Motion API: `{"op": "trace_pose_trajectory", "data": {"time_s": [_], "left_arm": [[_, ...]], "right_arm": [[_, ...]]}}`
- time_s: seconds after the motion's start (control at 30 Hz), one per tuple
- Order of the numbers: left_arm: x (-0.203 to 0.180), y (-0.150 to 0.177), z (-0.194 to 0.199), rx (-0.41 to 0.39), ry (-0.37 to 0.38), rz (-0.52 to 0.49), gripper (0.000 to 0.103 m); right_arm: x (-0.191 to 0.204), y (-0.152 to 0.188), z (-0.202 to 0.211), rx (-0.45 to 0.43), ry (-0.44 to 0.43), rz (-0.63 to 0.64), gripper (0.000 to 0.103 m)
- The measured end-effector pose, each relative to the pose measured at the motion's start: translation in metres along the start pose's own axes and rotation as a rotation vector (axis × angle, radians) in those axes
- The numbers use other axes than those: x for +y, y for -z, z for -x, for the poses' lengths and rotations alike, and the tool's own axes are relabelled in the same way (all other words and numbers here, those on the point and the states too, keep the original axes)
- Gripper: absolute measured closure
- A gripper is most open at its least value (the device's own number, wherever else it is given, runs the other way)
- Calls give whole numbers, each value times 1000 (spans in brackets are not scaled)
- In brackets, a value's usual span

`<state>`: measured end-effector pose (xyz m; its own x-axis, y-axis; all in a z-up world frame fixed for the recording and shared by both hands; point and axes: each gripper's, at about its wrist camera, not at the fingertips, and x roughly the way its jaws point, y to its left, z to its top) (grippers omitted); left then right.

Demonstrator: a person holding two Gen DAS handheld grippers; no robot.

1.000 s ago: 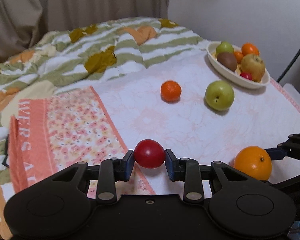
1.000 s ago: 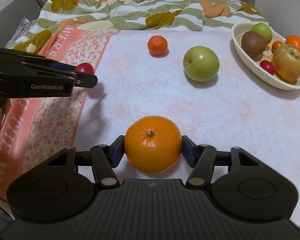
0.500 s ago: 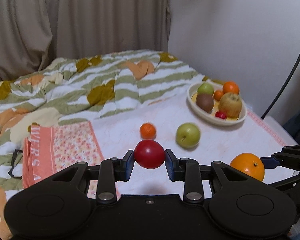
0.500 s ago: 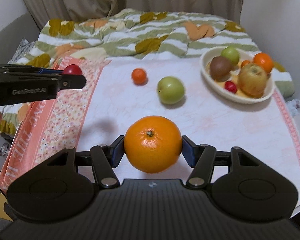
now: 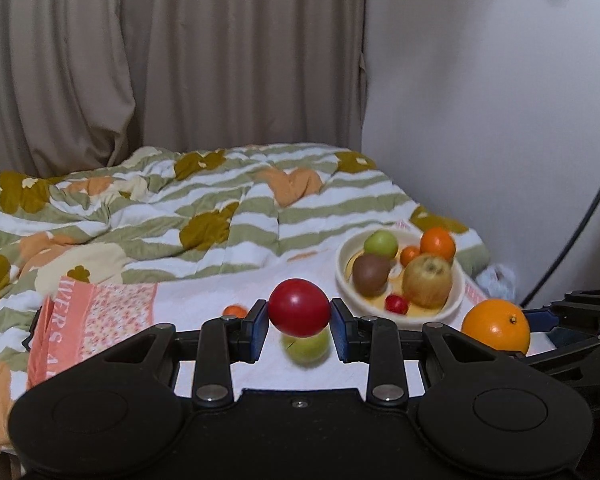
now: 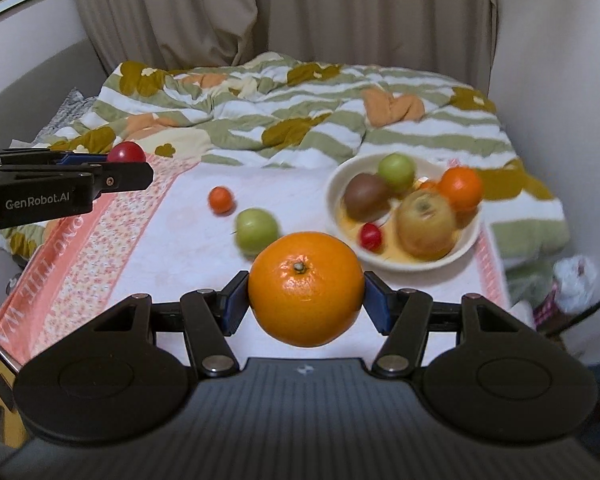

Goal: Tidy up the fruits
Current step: 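Carry the red tomato and orange over the white bowl with both tools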

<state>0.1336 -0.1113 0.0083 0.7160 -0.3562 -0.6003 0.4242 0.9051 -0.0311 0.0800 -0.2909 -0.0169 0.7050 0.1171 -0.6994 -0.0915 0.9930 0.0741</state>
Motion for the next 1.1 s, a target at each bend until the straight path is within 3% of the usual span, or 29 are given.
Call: {"op": "trace_pose_trajectory", "data": {"time_s": [0.33,0.73,1.1], "left_arm": [[-65,-25,-27,-8,-25,84,67],[-96,-56,-97,44,5,32,67],[-105,-65,-191,177,75,-56,66]], "right_arm": [[-86,-41,2,-48,-15,82,28],[-150,-96,-40,-59,11,57,28],[-175,-123,-112,3,25,28,28]]}}
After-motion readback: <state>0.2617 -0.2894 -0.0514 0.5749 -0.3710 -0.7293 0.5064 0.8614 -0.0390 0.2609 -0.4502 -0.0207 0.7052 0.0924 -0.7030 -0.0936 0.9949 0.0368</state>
